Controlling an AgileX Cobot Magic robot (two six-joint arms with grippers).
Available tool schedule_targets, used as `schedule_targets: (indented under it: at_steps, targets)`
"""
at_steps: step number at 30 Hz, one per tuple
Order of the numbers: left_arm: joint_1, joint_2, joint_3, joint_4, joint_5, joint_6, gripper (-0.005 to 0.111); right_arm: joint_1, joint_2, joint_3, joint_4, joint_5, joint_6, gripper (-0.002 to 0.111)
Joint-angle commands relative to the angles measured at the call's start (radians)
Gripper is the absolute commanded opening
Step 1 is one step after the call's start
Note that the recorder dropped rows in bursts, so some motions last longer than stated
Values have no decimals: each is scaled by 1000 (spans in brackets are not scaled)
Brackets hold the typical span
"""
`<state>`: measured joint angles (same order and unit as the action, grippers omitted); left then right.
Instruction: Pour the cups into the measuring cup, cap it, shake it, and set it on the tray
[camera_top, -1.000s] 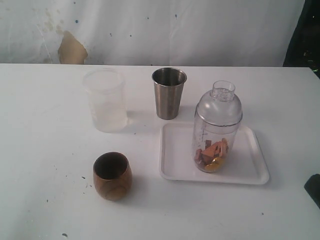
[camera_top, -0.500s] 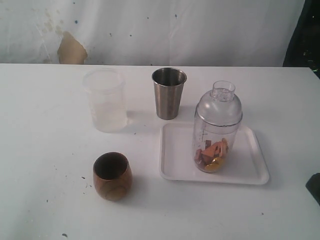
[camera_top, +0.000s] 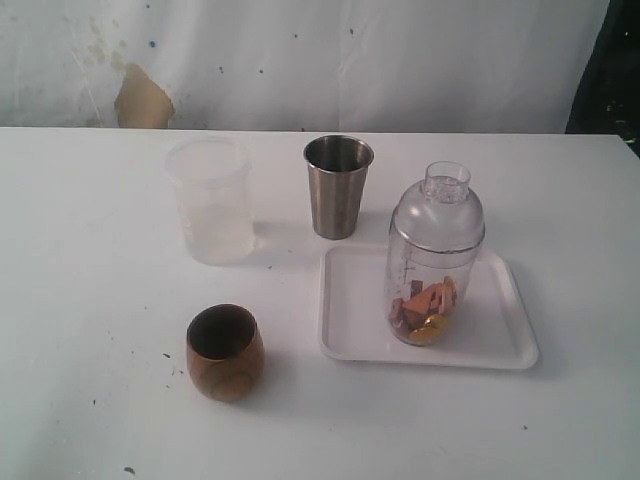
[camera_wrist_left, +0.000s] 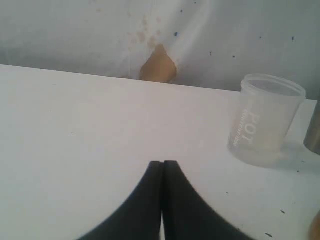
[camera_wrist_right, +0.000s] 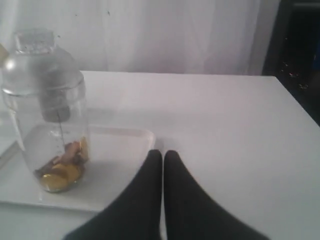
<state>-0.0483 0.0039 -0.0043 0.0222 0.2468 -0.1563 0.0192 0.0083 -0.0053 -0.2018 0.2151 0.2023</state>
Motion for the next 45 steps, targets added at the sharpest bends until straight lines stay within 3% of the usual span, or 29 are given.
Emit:
schedule_targets:
  at_steps: [1,7,16,23,45]
  targets:
    - [5,-4,4,-10,-14,0,0,-78,-7,5,164,69,-223,1]
    - [5,-4,4,-10,-14,0,0,-110,-8,5,454,148,-522,1]
    - [5,-4,4,-10,-14,0,0,-110,-8,5,448,144,-497,1]
    - [5,-4,4,-10,-14,0,0,-110,-8,5,235,139,-216,1]
    - [5,-4,4,-10,-14,0,0,-110,-8,5,235,136,-216,1]
